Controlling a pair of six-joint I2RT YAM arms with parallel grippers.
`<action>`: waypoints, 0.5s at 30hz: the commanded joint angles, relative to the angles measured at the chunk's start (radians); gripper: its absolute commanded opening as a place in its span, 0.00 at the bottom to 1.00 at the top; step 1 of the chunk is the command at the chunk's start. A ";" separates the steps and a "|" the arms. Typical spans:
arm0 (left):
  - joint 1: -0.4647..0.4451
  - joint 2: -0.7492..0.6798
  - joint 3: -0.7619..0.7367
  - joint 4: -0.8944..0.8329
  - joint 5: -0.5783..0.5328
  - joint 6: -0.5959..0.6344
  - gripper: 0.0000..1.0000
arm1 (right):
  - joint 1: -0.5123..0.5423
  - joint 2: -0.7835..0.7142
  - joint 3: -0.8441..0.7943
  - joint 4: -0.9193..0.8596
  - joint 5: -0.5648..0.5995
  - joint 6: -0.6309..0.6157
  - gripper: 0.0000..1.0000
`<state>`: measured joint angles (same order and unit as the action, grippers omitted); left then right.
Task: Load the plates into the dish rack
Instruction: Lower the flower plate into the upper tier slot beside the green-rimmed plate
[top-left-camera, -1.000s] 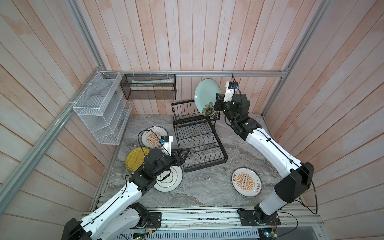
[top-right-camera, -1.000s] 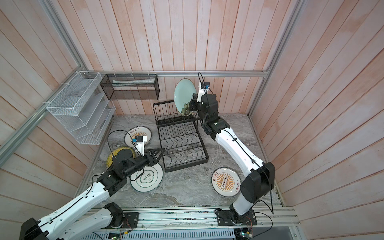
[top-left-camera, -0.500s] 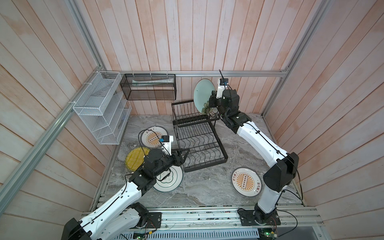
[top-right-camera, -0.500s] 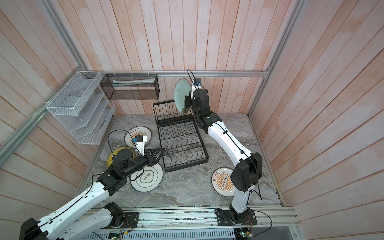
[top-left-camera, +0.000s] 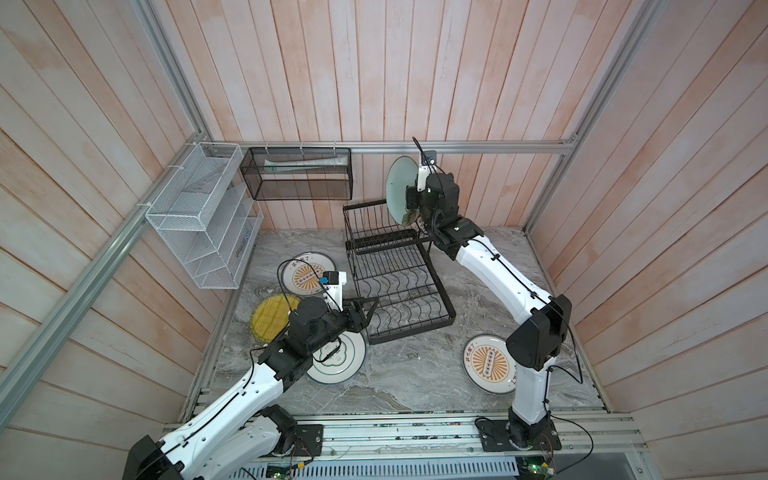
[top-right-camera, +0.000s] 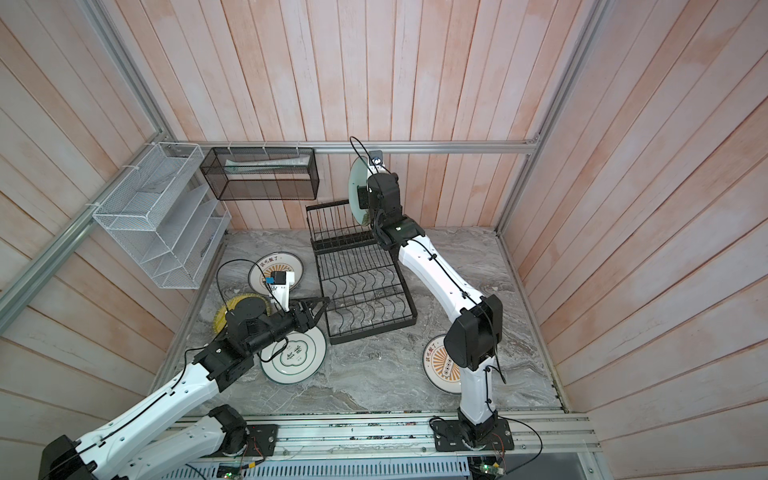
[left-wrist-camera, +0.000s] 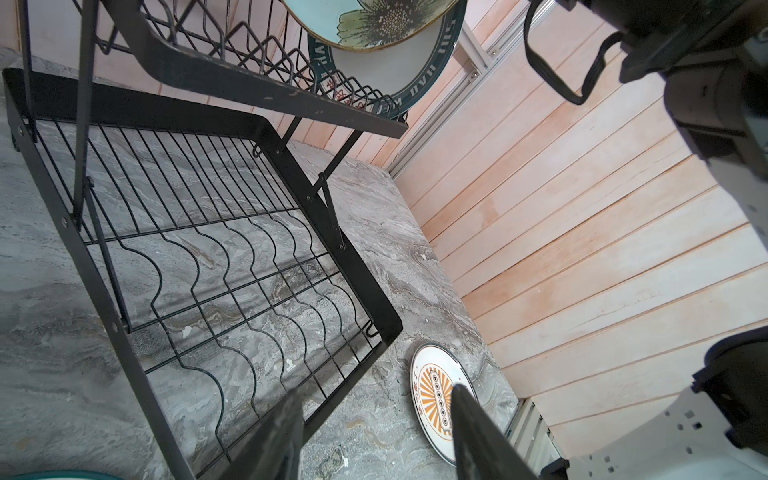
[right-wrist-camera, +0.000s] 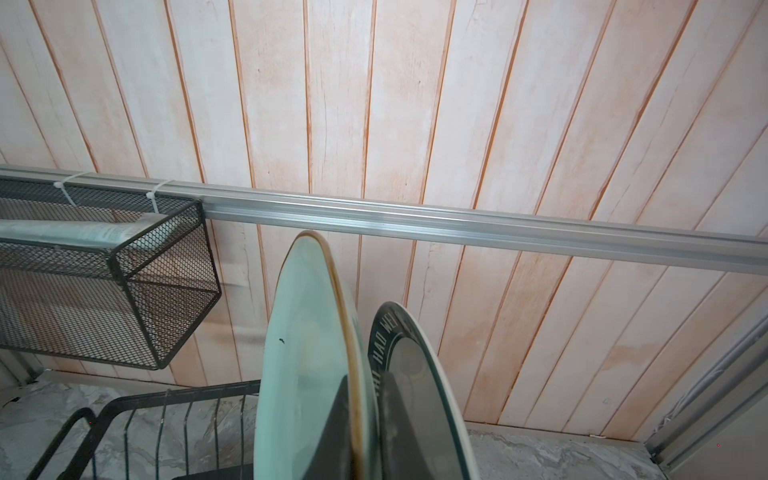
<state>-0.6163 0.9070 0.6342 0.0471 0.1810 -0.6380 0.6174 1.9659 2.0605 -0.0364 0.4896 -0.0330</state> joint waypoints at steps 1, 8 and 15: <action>-0.003 0.006 0.038 -0.001 -0.014 0.023 0.58 | 0.002 -0.006 0.088 0.101 0.057 -0.032 0.00; -0.002 0.009 0.037 -0.001 -0.020 0.023 0.58 | 0.002 -0.001 0.103 0.110 0.085 -0.076 0.00; -0.002 0.013 0.034 0.003 -0.021 0.024 0.58 | 0.005 -0.007 0.090 0.118 0.107 -0.137 0.00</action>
<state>-0.6163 0.9138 0.6342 0.0437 0.1741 -0.6312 0.6174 1.9827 2.0972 -0.0387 0.5644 -0.1383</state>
